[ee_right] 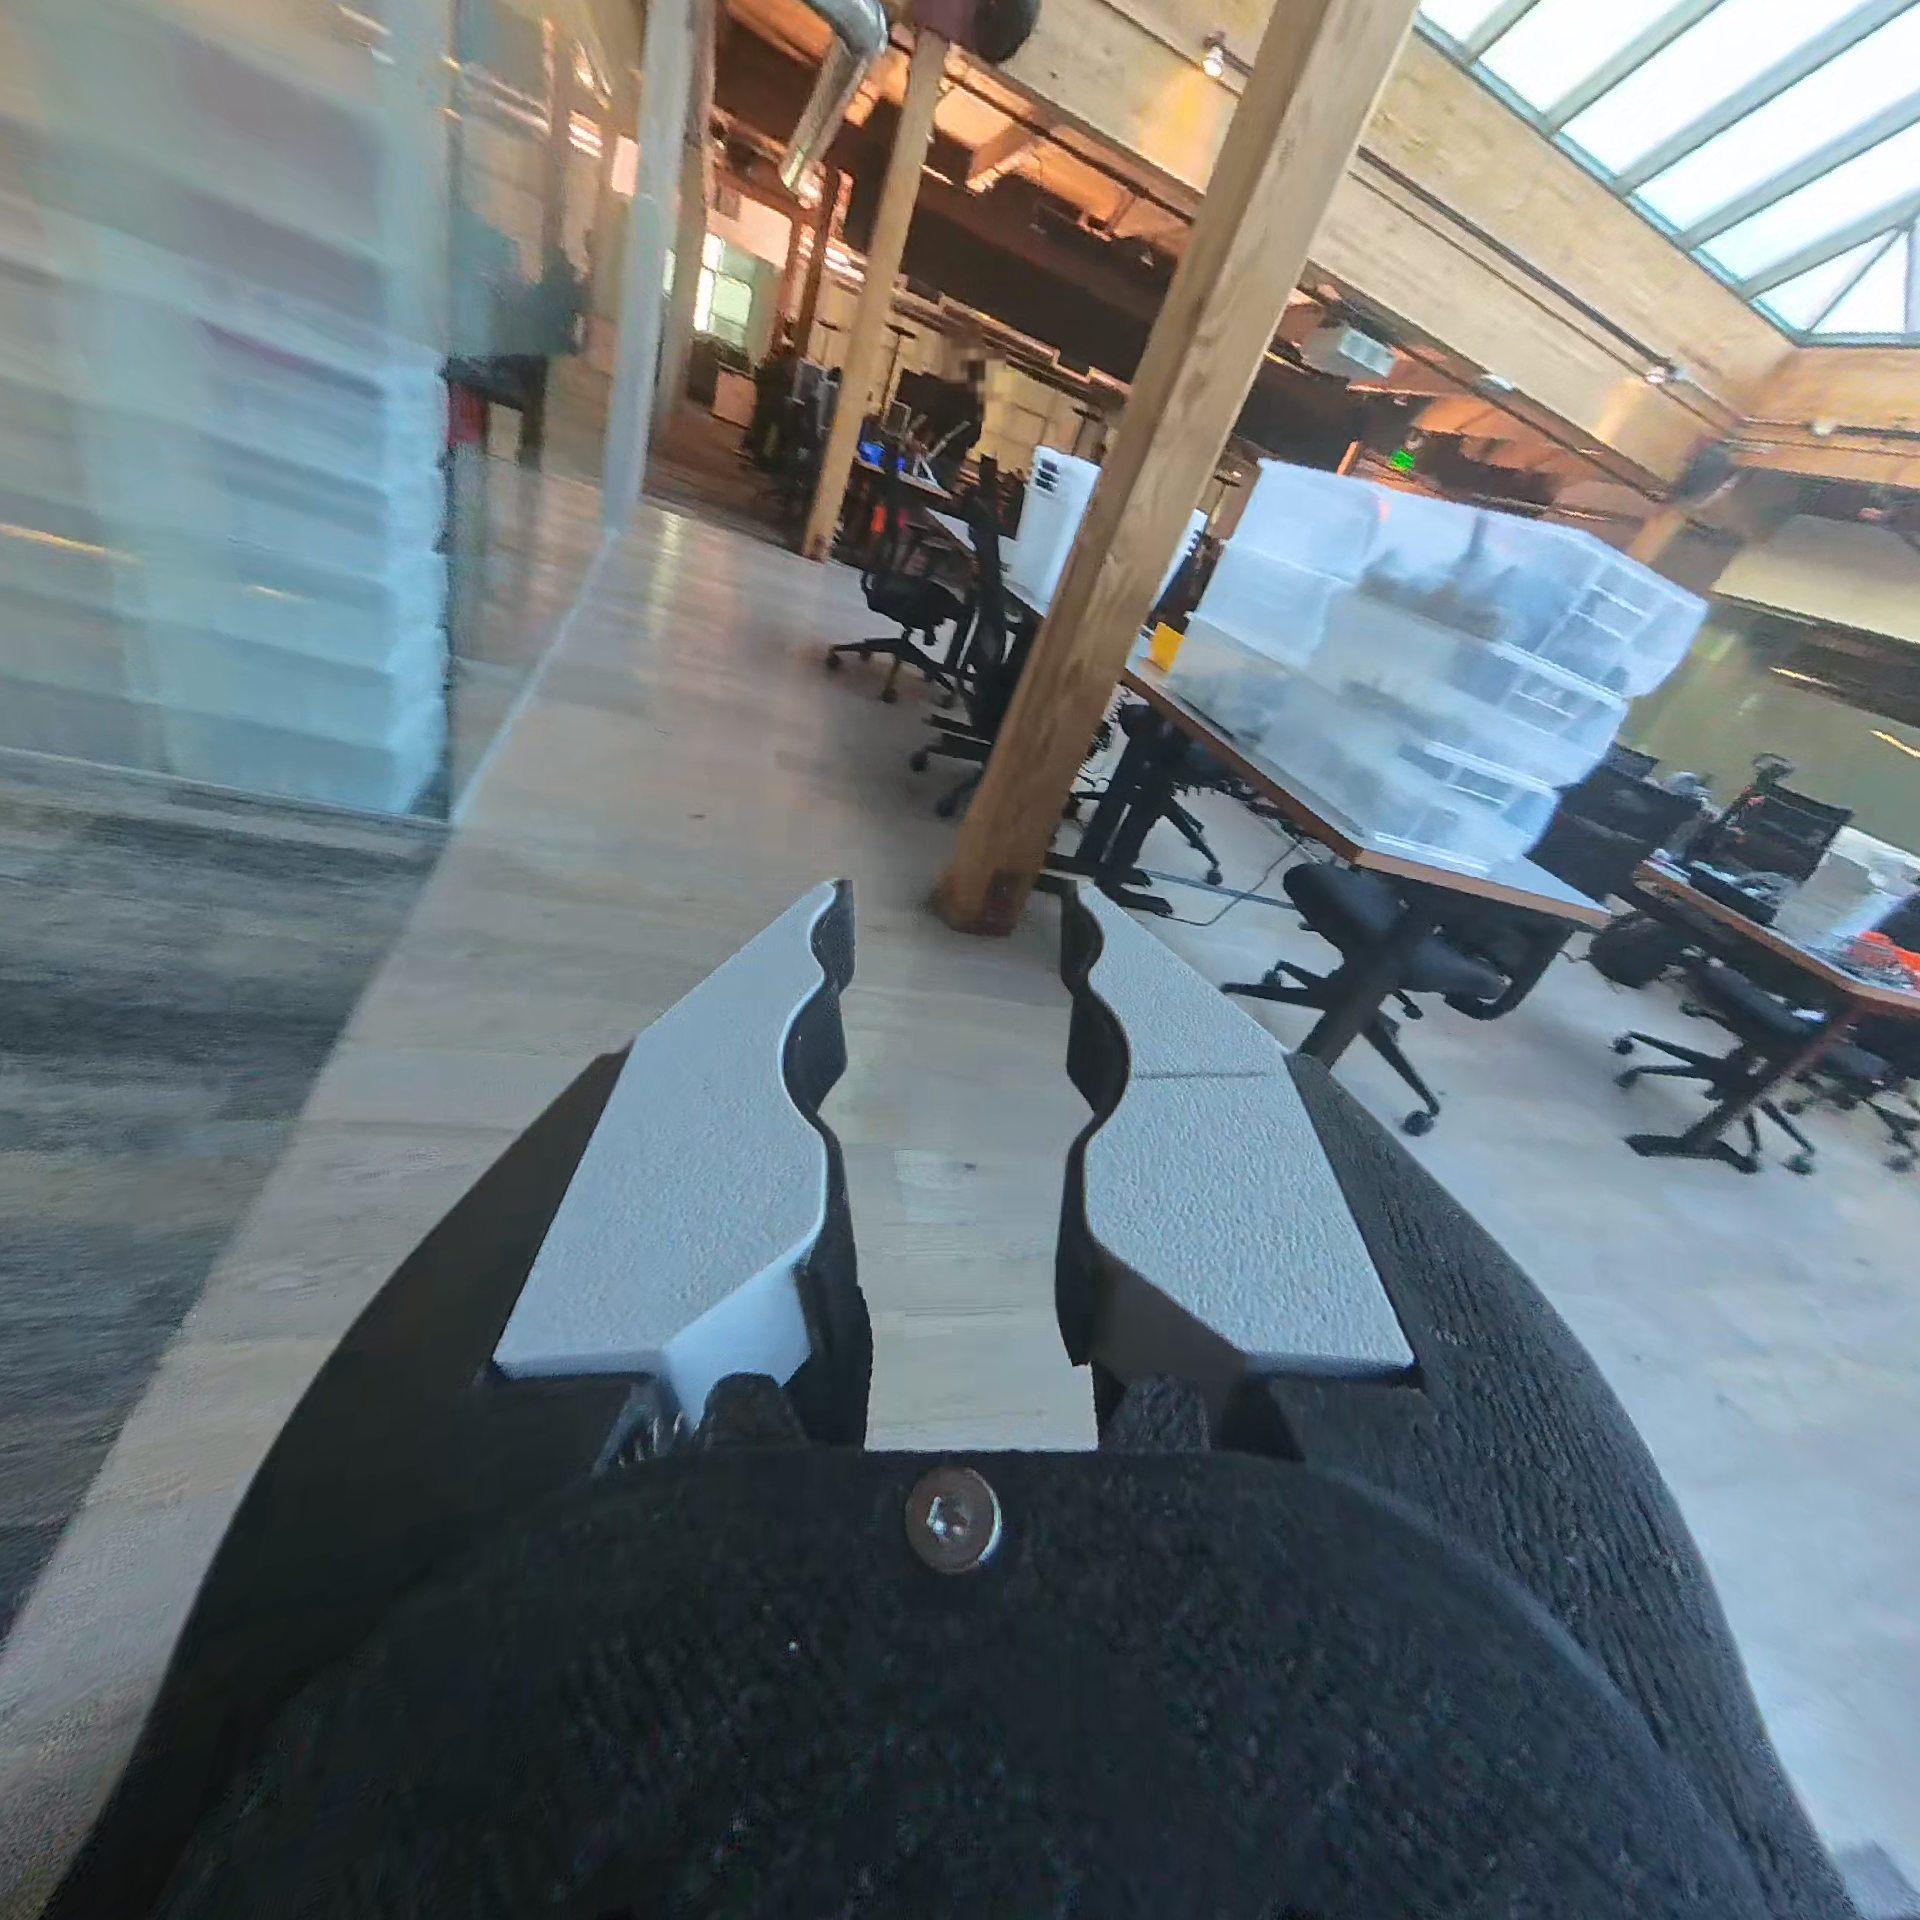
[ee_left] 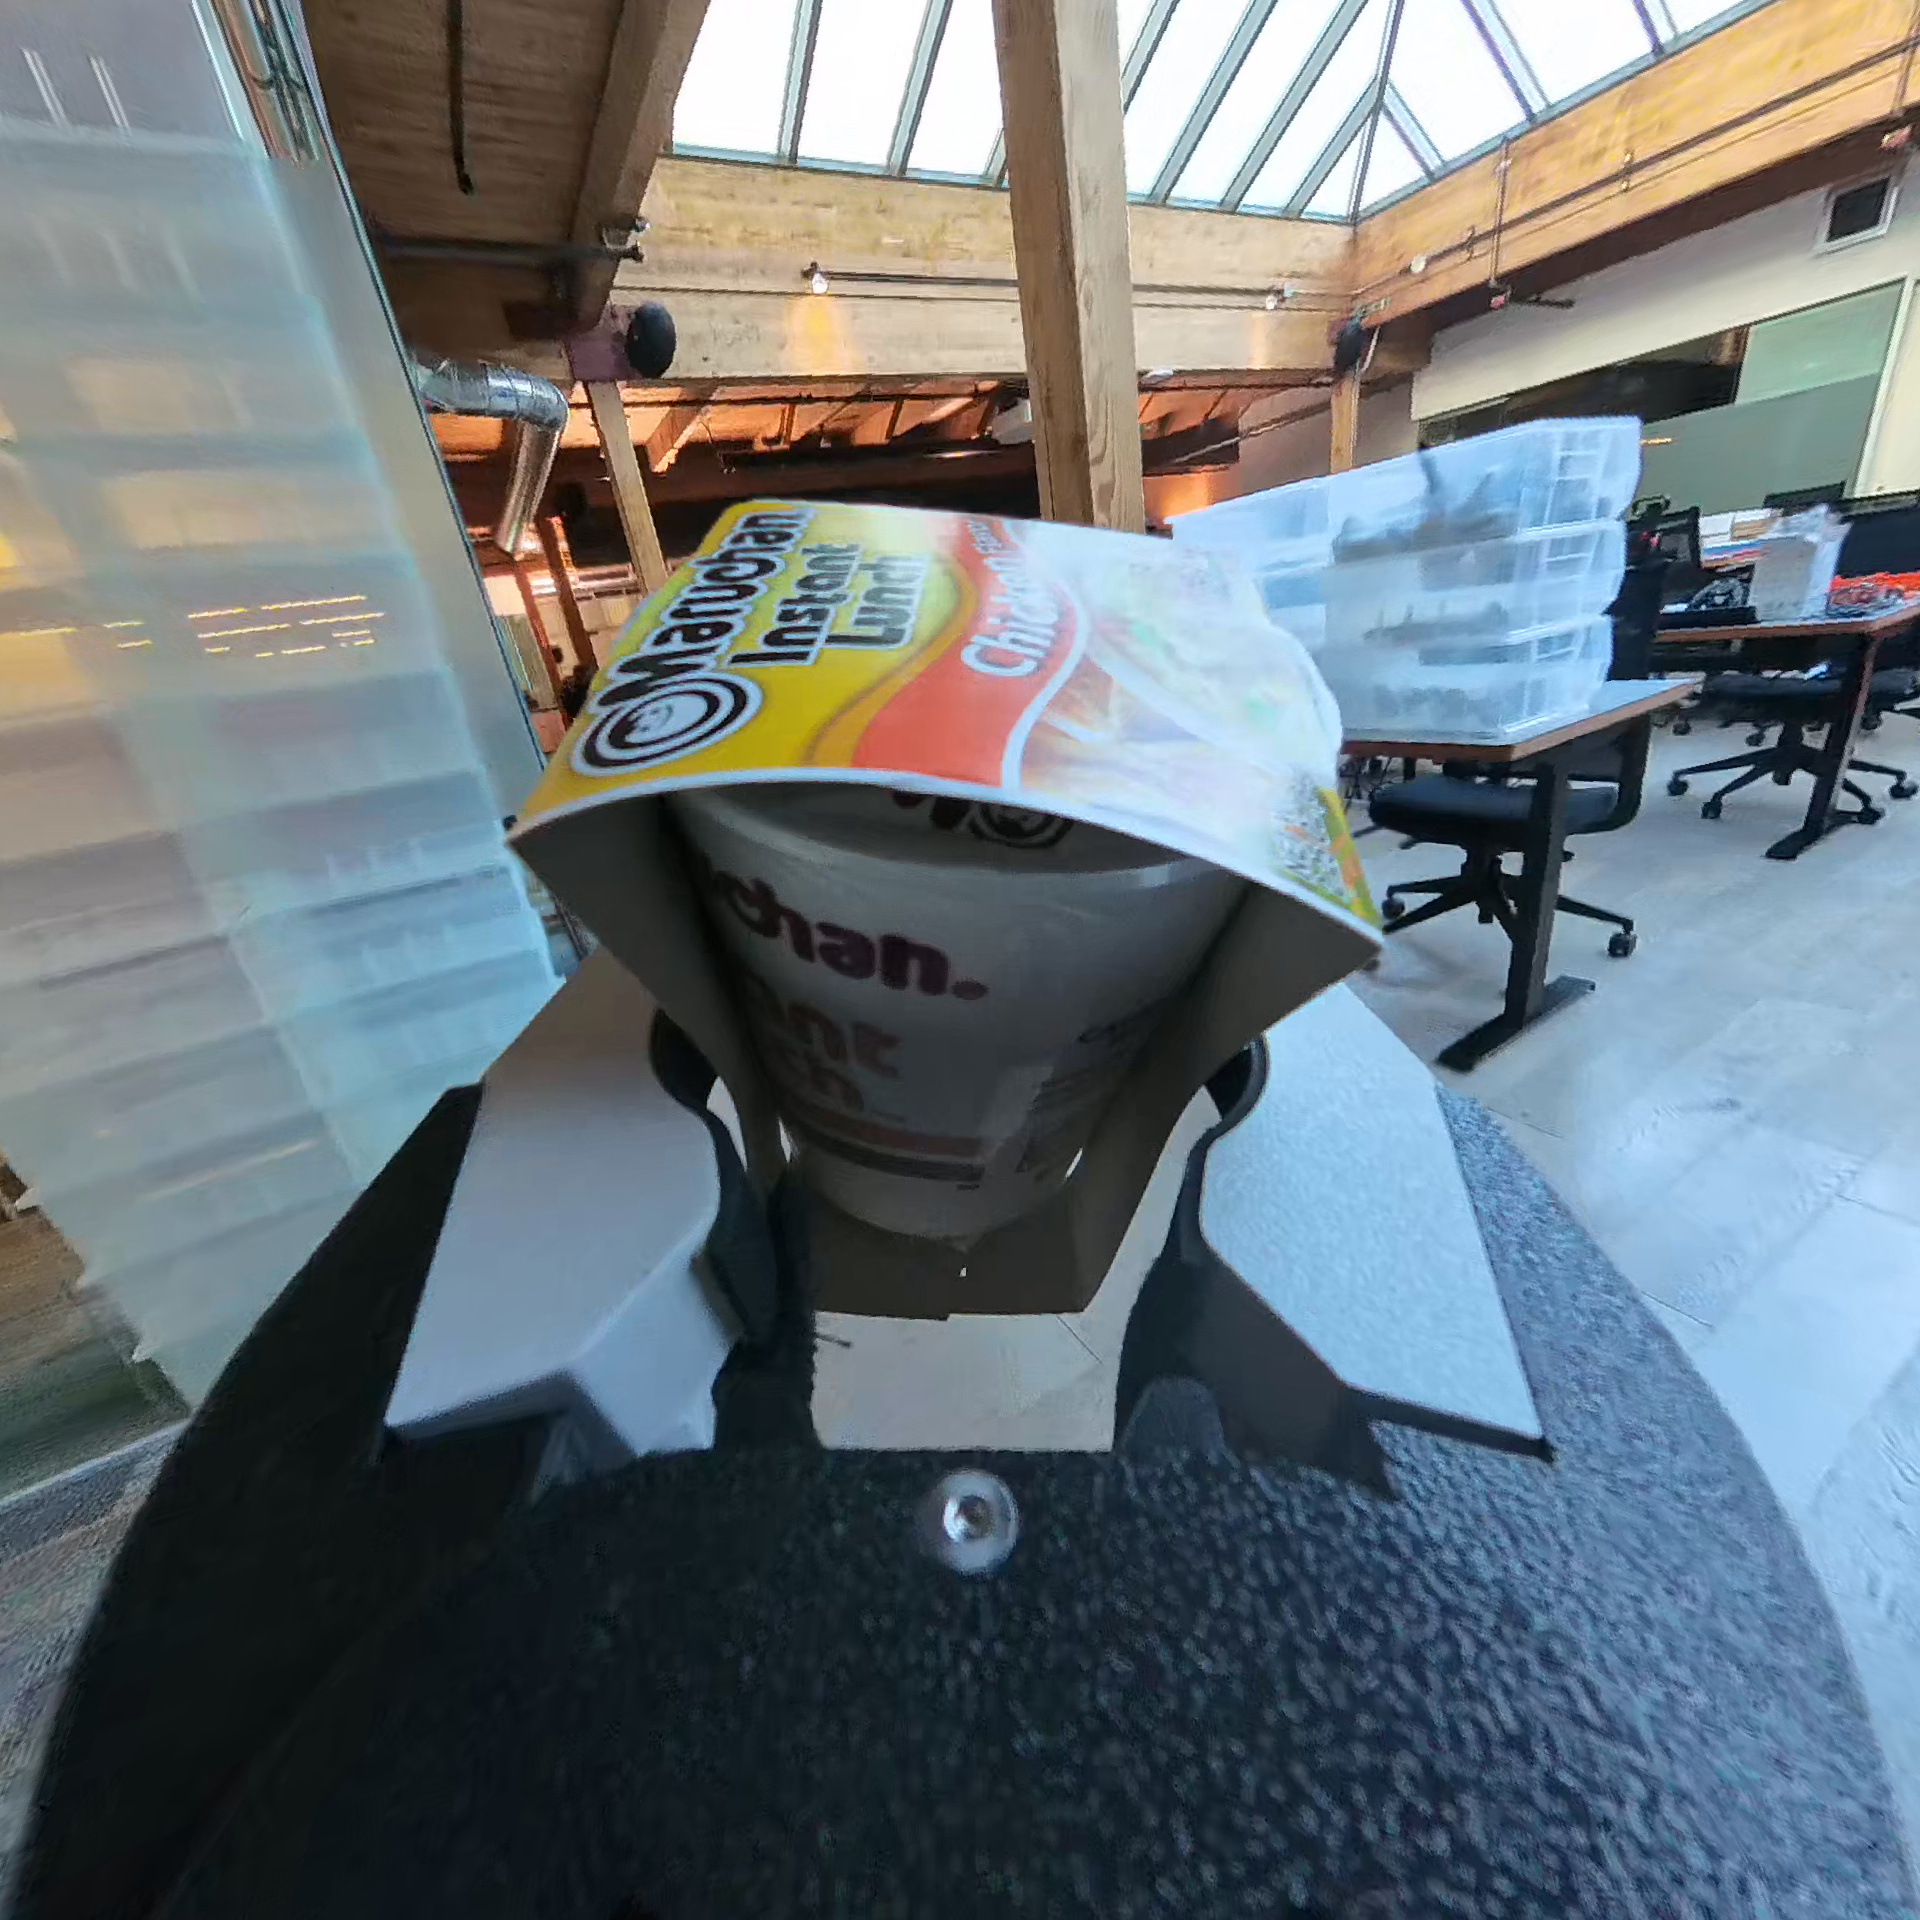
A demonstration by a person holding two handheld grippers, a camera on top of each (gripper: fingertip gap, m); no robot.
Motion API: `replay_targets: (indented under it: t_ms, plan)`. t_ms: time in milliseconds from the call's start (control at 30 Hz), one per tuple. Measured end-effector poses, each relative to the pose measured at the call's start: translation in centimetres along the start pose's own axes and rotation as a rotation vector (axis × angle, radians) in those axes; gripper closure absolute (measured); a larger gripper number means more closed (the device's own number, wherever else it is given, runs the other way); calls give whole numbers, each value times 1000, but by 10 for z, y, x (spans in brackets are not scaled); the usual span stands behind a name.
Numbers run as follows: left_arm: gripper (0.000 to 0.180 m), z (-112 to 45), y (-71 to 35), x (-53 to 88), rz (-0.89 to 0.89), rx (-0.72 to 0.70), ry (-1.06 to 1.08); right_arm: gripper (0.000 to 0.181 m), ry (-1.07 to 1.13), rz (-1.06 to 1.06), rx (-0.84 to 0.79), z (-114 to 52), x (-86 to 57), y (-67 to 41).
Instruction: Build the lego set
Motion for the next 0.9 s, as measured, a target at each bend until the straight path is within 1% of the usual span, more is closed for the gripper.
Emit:
replay_targets:
  t_ms: [100,167,200,267,333,467,600,667,733,800,900]
  plan:
    - [87,-95,29,20,-46,46,-46,143,39,38,6,-114,-25,8]
    - [87,-157,44,37,11,99,-42,143,21,30,8,-201,-31,-4]
    - [87,-185,45,45,40,90,-39,143,-8,25,-11,-246,-28,-15]
    - [87,-236,47,58,58,70,-32,149,-95,51,-88,-333,-10,-45]
    - [87,-276,62,72,40,101,-66,148,-184,60,-154,-421,17,-75]
    - [87,-356,120,120,67,167,-146,145,-366,-30,-334,-579,87,-133]
    - [87,-449,187,181,67,237,-214,144,-410,-39,-424,-725,144,-159]
    - [87,-510,213,214,21,282,-234,145,-394,-11,-432,-795,156,-160]
    - [87,-582,226,243,17,322,-212,145,-384,3,-376,-868,158,-157]
    - [87,-664,226,264,4,300,-157,144,-374,16,-327,-932,150,-157]
    - [87,-789,228,289,-33,272,-60,144,-283,59,-271,-1018,122,-145]
Point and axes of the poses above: each gripper's, where its closed fingertips meet, z back along the fingers, y out of its underside, x = y × z across the jaws, the point moved 1 cm from there along z, back along the fingers, and after that the axes turned 1 degree about x, right-handed, at the moved point
